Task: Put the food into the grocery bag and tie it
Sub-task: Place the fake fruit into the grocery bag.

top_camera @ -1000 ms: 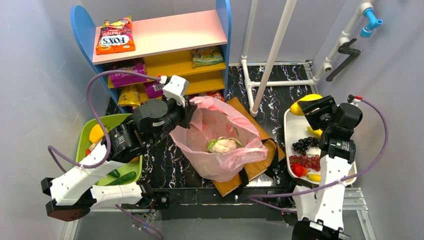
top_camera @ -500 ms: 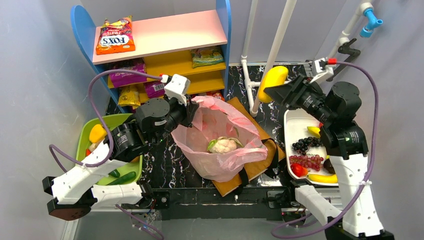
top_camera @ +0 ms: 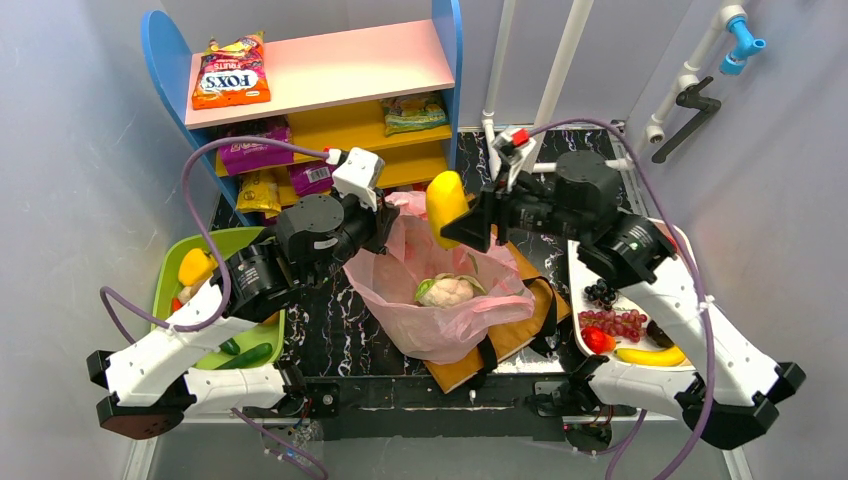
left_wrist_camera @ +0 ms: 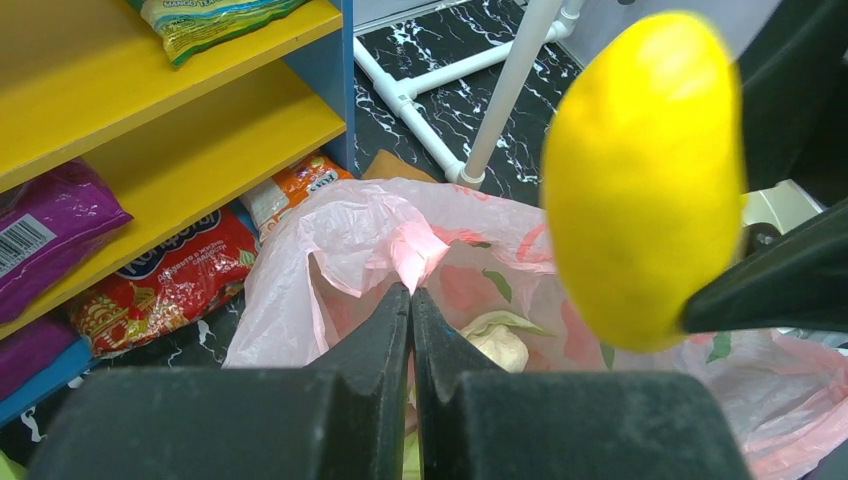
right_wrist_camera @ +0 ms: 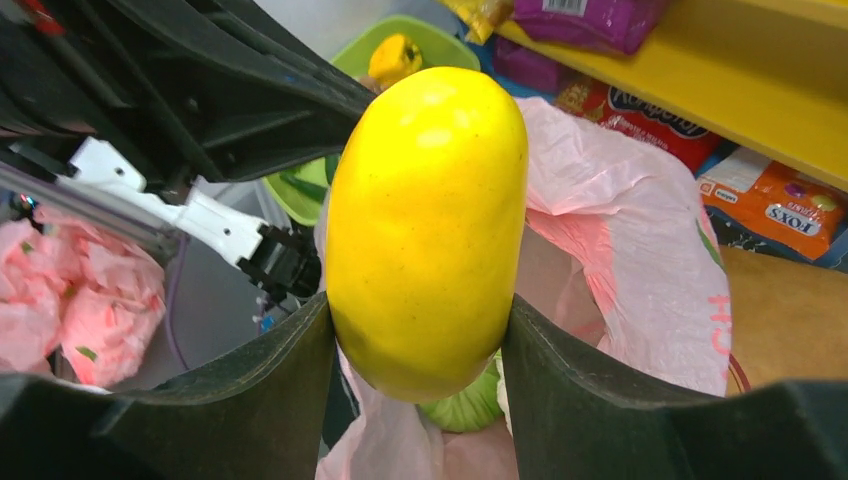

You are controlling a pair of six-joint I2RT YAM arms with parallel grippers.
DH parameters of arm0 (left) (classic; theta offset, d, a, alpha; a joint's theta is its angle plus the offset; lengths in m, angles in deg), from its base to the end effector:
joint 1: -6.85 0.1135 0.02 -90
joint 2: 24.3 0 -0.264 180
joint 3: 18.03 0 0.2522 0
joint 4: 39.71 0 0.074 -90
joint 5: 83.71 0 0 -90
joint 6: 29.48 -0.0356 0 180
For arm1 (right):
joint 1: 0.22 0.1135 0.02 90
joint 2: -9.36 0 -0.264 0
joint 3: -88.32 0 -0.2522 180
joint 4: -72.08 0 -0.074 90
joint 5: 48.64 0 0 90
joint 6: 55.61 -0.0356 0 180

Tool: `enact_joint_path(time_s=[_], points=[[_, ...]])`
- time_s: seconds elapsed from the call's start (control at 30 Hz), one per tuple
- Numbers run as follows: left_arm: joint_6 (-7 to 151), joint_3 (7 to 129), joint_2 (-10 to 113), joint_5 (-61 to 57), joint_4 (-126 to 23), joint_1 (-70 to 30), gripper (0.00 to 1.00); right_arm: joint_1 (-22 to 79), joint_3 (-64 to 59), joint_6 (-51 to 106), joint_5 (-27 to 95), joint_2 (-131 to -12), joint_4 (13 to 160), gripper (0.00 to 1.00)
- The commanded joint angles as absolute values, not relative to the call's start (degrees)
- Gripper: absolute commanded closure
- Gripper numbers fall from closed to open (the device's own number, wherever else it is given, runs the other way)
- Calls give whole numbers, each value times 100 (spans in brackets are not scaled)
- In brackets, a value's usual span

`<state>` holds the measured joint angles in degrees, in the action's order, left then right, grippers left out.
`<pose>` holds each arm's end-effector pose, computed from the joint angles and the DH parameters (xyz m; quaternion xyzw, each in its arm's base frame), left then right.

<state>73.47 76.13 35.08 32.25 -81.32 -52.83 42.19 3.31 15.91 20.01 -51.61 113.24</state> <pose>0.1134 -0.1630 0.4719 0.1522 0.7282 -0.2477 0.6206 0.1443 0.1493 0.4721 -0.2727 0.6954 0.4492 0.4902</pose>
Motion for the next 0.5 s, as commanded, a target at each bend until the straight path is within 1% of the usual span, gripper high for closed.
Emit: enact_joint_path(time_s=[0.0, 0.1, 0.23, 0.27, 0.33, 0.37, 0.47], points=[[7319, 7814, 3451, 3333, -8213, -5239, 100, 4515, 567, 2230, 2175, -5465, 11421, 66], [7301, 7881, 3461, 3345, -8272, -5239, 100, 4646, 527, 2326, 2203, -5619, 11510, 65], [7292, 7913, 3478, 3351, -8294, -5239, 100, 4735, 379, 2358, 2351, -5675, 11516, 59], [7283, 7917, 3484, 3349, -8284, -5239, 100, 4745, 354, 2351, 2361, -5683, 11511, 55], [7285, 7934, 3510, 3348, -8282, -5239, 100, 4769, 315, 2318, 2414, -5694, 11524, 36], [7283, 7945, 3516, 3343, -8284, -5239, 100, 4770, 310, 2284, 2463, -5695, 11540, 32], [7282, 7967, 3551, 3326, -8290, -5239, 100, 4783, 335, 2204, 2621, -5721, 11625, 26]])
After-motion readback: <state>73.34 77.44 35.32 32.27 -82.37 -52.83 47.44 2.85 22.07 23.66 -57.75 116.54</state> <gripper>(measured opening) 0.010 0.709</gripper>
